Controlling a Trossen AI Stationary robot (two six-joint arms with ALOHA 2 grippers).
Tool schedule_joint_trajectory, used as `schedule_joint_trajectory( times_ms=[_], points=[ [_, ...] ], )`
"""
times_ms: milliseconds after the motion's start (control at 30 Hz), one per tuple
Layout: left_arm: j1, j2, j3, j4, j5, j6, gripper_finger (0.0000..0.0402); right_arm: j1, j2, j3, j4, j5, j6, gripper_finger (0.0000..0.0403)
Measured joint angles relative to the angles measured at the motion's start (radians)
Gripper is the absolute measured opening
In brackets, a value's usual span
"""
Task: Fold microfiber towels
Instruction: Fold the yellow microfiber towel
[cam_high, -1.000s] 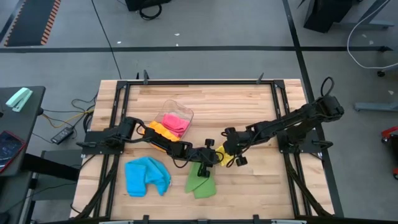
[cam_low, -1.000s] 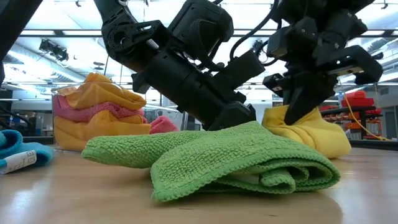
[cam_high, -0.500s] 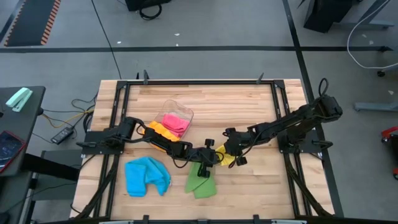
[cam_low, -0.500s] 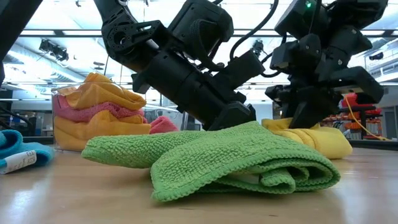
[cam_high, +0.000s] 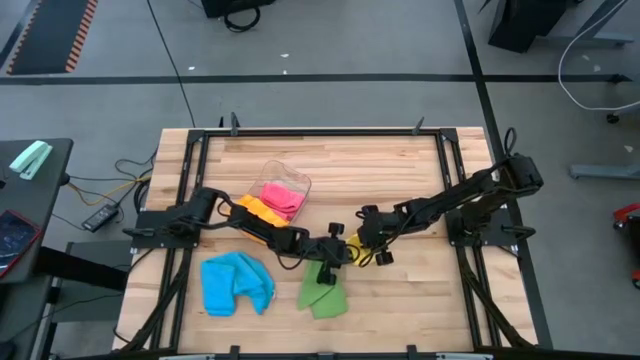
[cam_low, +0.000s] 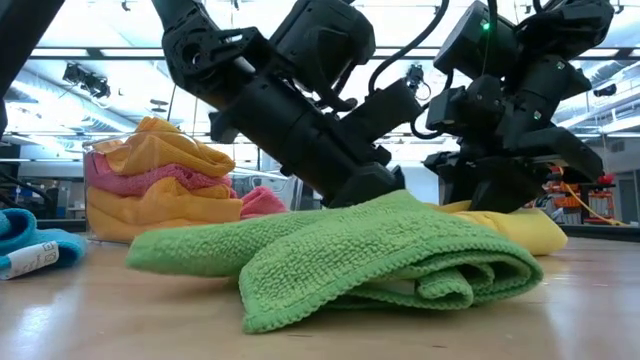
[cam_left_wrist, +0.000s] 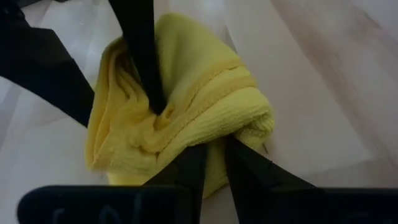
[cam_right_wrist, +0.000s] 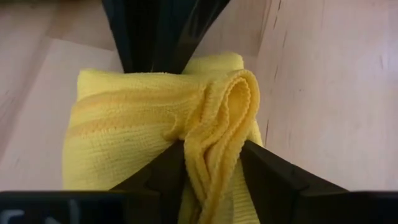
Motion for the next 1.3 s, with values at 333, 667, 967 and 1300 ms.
schedule_joint_trajectory(
  times_ms=[333, 667, 967, 1300],
  points=[
    [-0.027, -0.06, -0.003, -0.075, 0.002, 0.046, 0.0058, 0.0, -0.002, -0.001, -0.001, 0.0, 0.0, 0.0175],
    [-0.028, -0.06, -0.001, 0.016, -0.034, 0.056, 0.0072, 0.0, -0.002, -0.002, -0.001, 0.0, 0.003, 0.0178],
    [0.013, -0.061, -0.001, 0.076, -0.057, 0.033, 0.0116, 0.0, -0.002, -0.001, 0.003, 0.001, 0.004, 0.0178],
    [0.066, -0.056, 0.0, -0.022, -0.056, -0.079, 0.0116, 0.01, -0.024, 0.08, -0.125, 0.002, 0.053, 0.0177]
  ],
)
